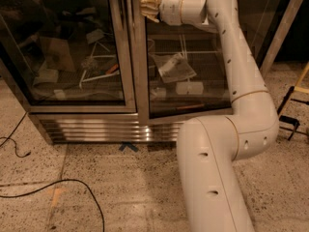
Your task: Pick orange can from top drawer and place on counter
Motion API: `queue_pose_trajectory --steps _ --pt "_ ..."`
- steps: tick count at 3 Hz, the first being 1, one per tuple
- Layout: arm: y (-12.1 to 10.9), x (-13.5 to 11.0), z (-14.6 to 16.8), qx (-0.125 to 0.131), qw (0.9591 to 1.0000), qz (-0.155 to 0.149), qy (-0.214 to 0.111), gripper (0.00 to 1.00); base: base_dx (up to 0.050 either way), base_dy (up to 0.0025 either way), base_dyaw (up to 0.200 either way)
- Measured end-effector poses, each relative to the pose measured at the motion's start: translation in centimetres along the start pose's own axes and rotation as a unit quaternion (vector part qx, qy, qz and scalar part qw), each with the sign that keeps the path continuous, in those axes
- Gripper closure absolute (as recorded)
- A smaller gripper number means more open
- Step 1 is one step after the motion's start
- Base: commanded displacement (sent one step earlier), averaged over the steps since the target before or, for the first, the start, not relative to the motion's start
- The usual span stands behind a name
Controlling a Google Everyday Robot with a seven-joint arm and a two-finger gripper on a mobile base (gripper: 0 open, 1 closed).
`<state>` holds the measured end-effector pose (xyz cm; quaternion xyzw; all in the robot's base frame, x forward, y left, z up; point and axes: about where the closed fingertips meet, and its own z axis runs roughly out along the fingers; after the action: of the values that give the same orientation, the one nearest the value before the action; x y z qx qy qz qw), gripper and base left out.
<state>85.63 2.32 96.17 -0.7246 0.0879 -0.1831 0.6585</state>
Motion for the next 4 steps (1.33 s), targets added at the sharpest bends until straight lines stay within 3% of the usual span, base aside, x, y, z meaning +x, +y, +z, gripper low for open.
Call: queue_pose_trajectory --steps 3,4 --pt "0.1 1.1 -1.2 0.000 1.0000 0.000 0.001 1.00 0.000 0.00000 0.000" --pt "0.4 0.3 -1.3 0.000 1.0000 0.000 0.002 1.00 0.000 0.00000 0.000"
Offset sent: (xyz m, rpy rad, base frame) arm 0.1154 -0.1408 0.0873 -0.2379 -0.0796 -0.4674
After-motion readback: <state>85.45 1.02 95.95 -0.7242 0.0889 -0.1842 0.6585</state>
